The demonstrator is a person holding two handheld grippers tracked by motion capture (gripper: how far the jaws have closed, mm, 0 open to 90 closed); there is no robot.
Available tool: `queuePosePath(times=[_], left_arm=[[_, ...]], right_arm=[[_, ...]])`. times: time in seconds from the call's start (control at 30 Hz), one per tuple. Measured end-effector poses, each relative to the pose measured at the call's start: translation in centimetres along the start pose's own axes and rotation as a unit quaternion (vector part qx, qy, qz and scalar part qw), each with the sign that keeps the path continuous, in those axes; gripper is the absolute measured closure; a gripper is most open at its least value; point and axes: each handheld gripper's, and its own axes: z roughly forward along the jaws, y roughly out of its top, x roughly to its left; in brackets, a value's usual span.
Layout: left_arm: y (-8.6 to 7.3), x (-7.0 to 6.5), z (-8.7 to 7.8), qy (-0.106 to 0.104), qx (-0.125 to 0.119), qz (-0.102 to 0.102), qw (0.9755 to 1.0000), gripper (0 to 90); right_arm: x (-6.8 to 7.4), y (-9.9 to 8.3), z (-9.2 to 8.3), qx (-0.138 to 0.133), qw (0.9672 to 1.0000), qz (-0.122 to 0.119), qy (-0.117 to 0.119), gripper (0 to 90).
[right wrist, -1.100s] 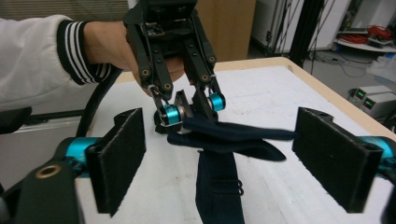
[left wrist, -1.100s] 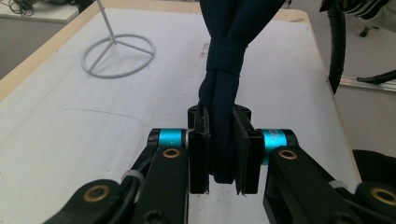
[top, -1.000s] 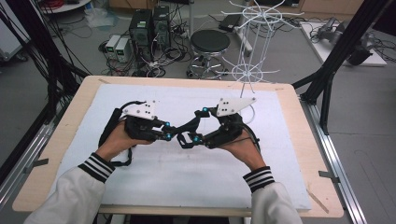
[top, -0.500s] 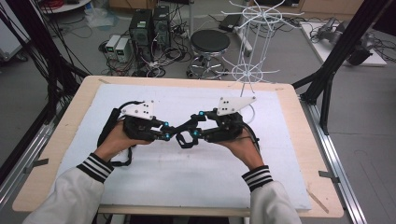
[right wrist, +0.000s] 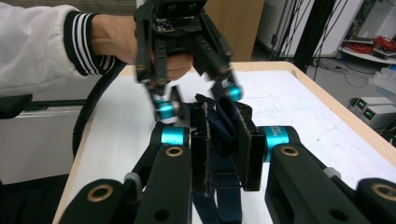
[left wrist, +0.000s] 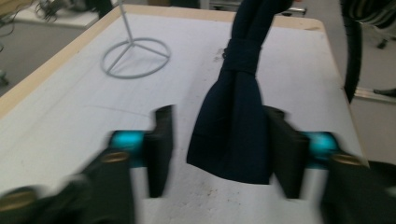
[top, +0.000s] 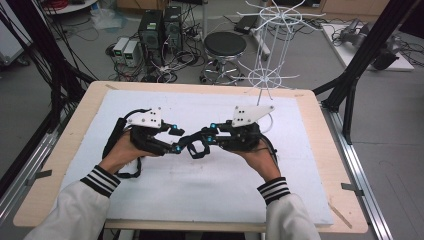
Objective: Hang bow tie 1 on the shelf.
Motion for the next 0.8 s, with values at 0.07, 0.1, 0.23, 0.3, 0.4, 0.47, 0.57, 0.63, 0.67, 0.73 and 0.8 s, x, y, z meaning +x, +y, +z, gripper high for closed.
queuePosePath(times=[0.07,0.1,0.23,0.3,0.4,0.47,0.57,0.63,0.67,0.73,0.8], left_arm=[[-0.1,0.1,0.1,-0.001,-0.007,-0.010,0.9999,14.5],[-0.2,0.1,0.0,0.000,-0.016,-0.016,0.9998,8.3],[-0.5,0.2,-0.4,0.014,-0.032,-0.024,0.9991,1.7],[-0.6,0.2,-0.6,0.014,-0.033,-0.026,0.9990,1.7],[-0.8,0.1,-1.0,0.025,-0.037,-0.019,0.9988,1.7],[-1.0,0.0,-1.2,0.029,-0.047,-0.021,0.9983,1.7],[-1.4,0.0,-1.8,0.042,-0.065,-0.026,0.9967,1.7],[-1.7,0.0,-2.1,0.044,-0.071,-0.026,0.9962,1.7],[-1.8,-0.1,-2.2,0.047,-0.072,-0.027,0.9959,1.7],[-2.0,-0.2,-2.5,0.052,-0.076,-0.026,0.9954,1.7],[-2.3,-0.3,-2.9,0.057,-0.079,-0.025,0.9949,1.8]], right_arm=[[0.0,0.0,-0.1,0.002,1.0000,0.002,0.000,78.8],[-0.1,0.0,-0.1,0.003,1.0000,0.000,-0.001,78.8],[0.0,0.0,-0.3,0.002,1.0000,0.001,-0.004,78.8],[-0.1,0.0,-0.4,0.003,1.0000,0.001,-0.008,78.7],[-0.1,0.0,-0.6,0.001,1.0000,0.001,-0.008,78.7],[-0.1,0.0,-0.7,-0.001,1.0000,0.003,-0.009,78.7],[-0.1,0.0,-0.7,0.000,0.9999,0.002,-0.013,78.6],[-0.1,0.0,-0.7,0.000,0.9999,0.003,-0.015,78.6],[-0.1,0.0,-0.7,0.001,0.9999,0.004,-0.015,78.6],[-0.1,0.0,-0.8,0.002,0.9998,0.005,-0.017,78.6],[-0.1,0.0,-0.9,0.001,0.9997,0.006,-0.022,78.5]])
